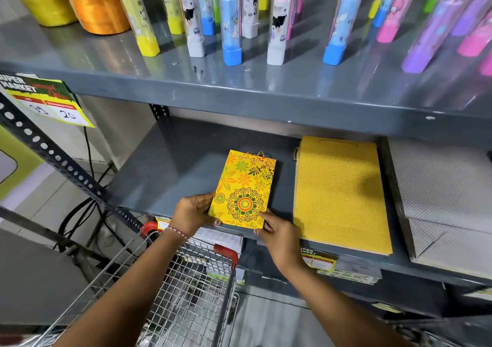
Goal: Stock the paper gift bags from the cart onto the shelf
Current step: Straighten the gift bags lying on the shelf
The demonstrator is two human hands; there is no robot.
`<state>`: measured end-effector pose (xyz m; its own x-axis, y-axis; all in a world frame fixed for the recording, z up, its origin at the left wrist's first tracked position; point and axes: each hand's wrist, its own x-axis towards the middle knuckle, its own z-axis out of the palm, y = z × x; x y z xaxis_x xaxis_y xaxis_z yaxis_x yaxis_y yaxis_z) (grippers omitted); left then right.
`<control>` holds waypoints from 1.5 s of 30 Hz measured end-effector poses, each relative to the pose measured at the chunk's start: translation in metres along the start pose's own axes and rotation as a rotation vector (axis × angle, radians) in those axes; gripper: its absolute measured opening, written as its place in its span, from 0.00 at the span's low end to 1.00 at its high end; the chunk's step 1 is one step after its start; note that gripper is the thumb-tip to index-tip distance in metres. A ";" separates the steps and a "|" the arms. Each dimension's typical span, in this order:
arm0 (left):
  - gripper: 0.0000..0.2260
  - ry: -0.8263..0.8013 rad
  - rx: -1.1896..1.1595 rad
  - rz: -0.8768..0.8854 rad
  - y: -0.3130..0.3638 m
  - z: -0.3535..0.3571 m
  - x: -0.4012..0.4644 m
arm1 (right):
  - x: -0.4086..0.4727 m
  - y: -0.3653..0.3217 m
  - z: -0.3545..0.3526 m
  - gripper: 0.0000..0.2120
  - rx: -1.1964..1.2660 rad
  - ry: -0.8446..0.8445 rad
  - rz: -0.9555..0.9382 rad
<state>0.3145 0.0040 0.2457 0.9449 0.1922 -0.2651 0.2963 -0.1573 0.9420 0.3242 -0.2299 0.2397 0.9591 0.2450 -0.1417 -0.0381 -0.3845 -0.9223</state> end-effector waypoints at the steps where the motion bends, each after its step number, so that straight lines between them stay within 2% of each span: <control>1: 0.32 -0.003 -0.018 -0.001 0.000 0.000 0.000 | 0.001 0.001 0.000 0.23 0.010 0.003 0.001; 8: 0.33 -0.017 -0.041 -0.026 -0.005 -0.002 0.003 | 0.006 0.005 -0.001 0.24 0.024 0.010 0.008; 20: 0.33 -0.023 -0.035 0.030 -0.006 -0.003 0.006 | 0.013 0.005 -0.001 0.24 0.005 0.047 -0.012; 25: 0.39 0.002 -0.079 -0.005 -0.008 -0.004 0.007 | 0.011 0.003 -0.001 0.23 -0.024 0.065 -0.036; 29: 0.37 -0.049 0.009 0.032 -0.007 -0.006 0.006 | 0.009 0.003 -0.001 0.23 -0.036 0.069 -0.042; 34: 0.32 -0.046 0.001 0.054 -0.005 -0.005 0.003 | 0.008 0.000 -0.003 0.26 0.053 0.032 -0.015; 45: 0.30 -0.020 -0.047 0.016 -0.006 -0.004 0.002 | 0.008 0.006 -0.002 0.25 0.056 0.026 -0.009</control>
<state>0.3140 0.0094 0.2400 0.9521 0.1707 -0.2537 0.2749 -0.1144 0.9546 0.3326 -0.2322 0.2337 0.9663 0.2253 -0.1245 -0.0440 -0.3319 -0.9423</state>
